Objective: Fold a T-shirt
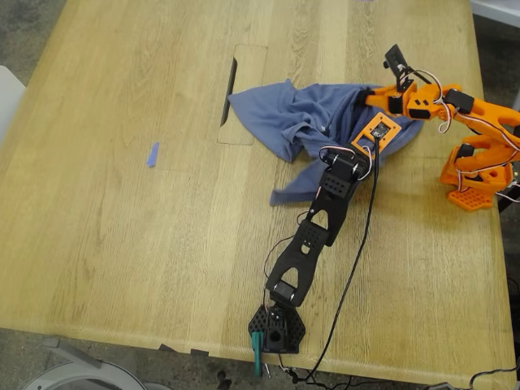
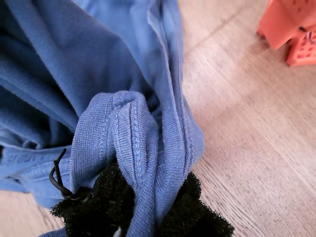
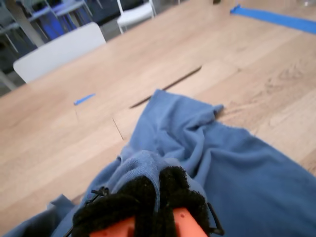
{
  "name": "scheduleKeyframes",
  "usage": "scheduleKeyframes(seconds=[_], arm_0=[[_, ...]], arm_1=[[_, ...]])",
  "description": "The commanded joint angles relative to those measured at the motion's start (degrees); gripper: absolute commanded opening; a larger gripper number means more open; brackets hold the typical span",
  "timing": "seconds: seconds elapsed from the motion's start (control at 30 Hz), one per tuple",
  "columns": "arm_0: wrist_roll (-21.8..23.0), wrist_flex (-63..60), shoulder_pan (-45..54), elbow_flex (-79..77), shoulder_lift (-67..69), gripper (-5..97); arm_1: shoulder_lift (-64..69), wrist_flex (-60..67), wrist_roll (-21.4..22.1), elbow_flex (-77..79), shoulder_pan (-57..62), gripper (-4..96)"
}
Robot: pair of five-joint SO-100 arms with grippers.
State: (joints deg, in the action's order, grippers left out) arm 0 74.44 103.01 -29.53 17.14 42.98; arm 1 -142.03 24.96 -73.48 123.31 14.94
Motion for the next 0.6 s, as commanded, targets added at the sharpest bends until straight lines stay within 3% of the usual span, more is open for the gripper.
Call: scheduleKeyframes(seconds=[0.0, 0.57], arm_0=[[-1.05, -0.44, 1.14, 1.85, 13.45, 0], [-2.64, -5.36, 2.99, 2.02, 24.70, 0]], arm_1=[[-3.43, -3.87, -0.44, -4.48, -0.26, -0.1], [-6.24, -16.70, -1.85, -7.73, -3.43, -0.1]])
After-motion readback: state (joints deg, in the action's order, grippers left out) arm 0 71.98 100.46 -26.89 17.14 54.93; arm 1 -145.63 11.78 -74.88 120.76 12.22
